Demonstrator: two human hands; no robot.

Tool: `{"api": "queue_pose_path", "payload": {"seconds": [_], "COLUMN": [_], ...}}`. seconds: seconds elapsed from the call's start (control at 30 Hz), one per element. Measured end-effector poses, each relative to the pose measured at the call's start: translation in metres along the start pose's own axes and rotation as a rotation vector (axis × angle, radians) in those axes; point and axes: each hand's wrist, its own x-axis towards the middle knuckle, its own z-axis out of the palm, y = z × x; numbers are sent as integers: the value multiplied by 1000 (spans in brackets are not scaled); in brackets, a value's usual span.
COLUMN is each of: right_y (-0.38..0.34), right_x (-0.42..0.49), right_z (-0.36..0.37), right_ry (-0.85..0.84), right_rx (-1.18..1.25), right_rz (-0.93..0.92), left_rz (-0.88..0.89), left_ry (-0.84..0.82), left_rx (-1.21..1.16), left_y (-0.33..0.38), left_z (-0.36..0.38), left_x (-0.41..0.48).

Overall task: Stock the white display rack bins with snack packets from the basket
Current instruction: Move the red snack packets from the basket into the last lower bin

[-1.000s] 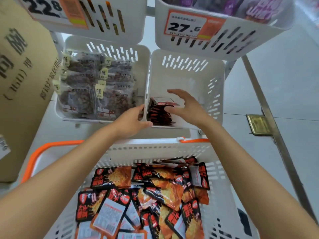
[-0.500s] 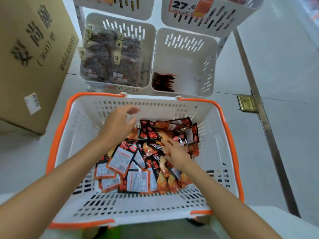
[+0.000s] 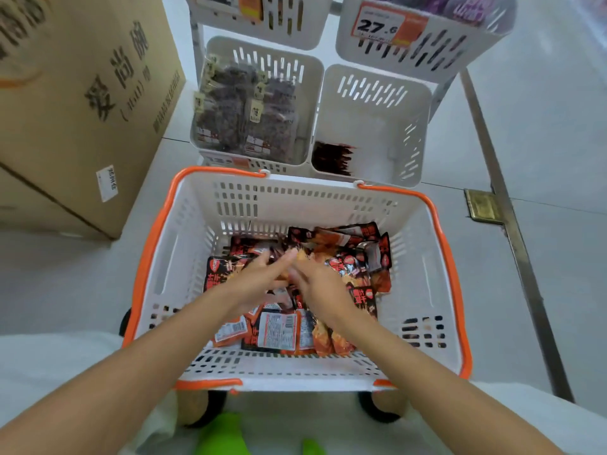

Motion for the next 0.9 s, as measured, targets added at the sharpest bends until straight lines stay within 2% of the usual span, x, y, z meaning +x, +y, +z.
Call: {"api": "queue_pose_path", "payload": {"seconds": [0.07,0.1,0.17,0.27,0.33,0.4,0.47,0.53,0.6,0.67,0.73,0.77,0.83,0.87,0.9], "right_y": [-21,-25,-23,14,39,56,68,72,67,58,37,23,-3,-12,-21], "right_x": [-5,-4,3,32,50,59,61,62,61,57,50,45,34,28,22], "right_z": [1,-2,-12,-18,-8,14,36,44,37,25,11,5,-1,-3,-7], "right_ry": [-187,-261,-250,8,-70,-261,-401,-422,-316,-129,33,75,-19,-121,-210], "right_rx": [0,21,123,74,-21,-119,-270,-394,-415,-388,-318,-278,-245,-218,-136], "right_rz": [-128,-133,-41,201,344,386,327,202,125,112,61,-21,-229,-285,-259], "left_rz": [18,29,18,65,95,107,114,116,123,125,100,78,75,70,78], "left_ry": [157,271,390,421,431,416,395,396,401,392,339,280,175,170,195], "left_rx": [-173,-202,-230,-218,-203,-178,-180,-178,-203,-237,-269,-281,-324,-368,-405], "left_y": [-9,-11,-16,-14,-11,-11,-14,-15,-17,-18,-17,-14,-4,1,4], "left_z": [0,-5,-24,-50,-57,-62,-65,-68,-68,-66,-61,-57,-43,-39,-35], "left_x": [11,15,21,22,16,13,11,10,11,11,10,10,6,5,7]}}
